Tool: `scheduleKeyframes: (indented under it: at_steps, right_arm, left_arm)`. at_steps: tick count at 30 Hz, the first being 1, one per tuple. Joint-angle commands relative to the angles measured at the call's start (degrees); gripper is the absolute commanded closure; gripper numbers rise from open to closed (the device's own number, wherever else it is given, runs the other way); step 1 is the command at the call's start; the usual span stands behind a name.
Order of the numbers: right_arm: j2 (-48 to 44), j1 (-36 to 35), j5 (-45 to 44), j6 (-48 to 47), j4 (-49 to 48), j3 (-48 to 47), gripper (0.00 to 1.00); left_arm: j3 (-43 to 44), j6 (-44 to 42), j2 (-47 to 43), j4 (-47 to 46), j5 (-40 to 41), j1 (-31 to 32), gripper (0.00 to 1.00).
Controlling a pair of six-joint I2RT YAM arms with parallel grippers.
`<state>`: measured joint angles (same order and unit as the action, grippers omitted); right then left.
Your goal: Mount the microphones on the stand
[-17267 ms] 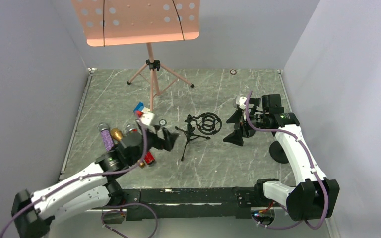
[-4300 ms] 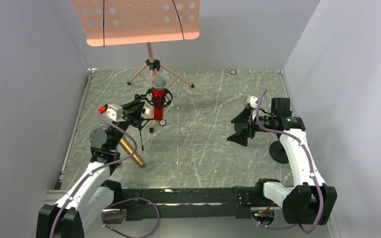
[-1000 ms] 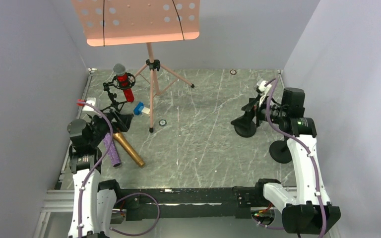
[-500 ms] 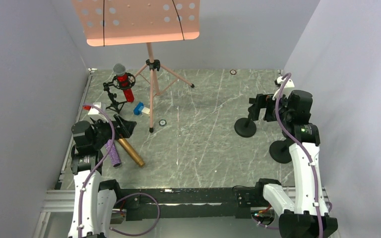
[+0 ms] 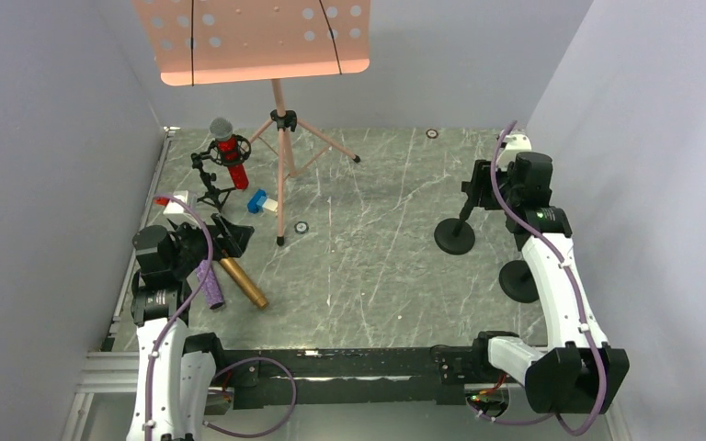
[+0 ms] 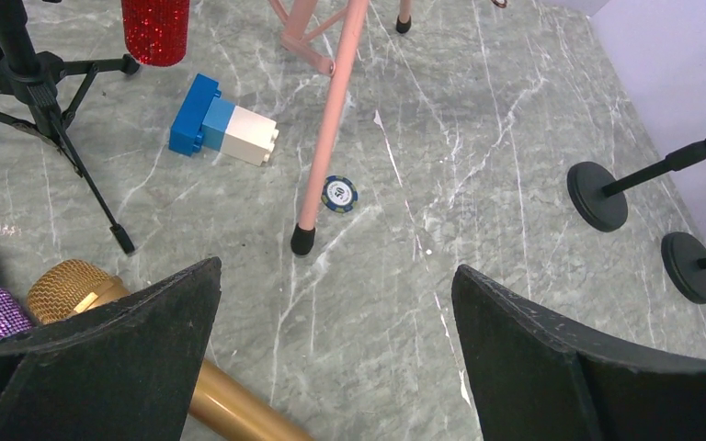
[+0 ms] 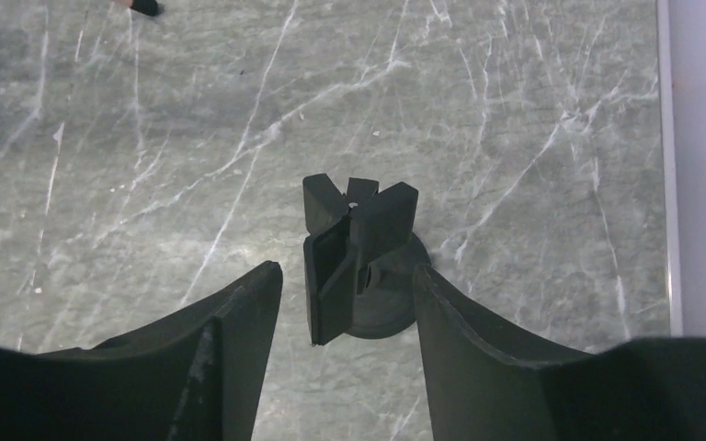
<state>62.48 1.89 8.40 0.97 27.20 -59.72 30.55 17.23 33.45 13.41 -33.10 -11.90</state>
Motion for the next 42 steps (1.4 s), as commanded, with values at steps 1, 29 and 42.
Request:
scheduleKeyframes:
  at_steps: [1,29,42]
  right_arm:
    - [0.0,-1.1,-4.6,1.0,-4.4,-1.1,0.45]
    - [0.8,-7.8,20.7,-3.3,2.0,-7.8,0.88]
    - [10.0,-22.7,37.3,-16.4,7.9,-17.5,0.93]
  left_arm:
    - [1.1,-0.4,-0.6,-0.8,0.1,0.1,0.01]
    - [0.5,0.6,-2.2,-5.4,-8.0,0.1,0.01]
    - [-3.8,6.6,-4.1,-21.1,-22.1,1.4,0.01]
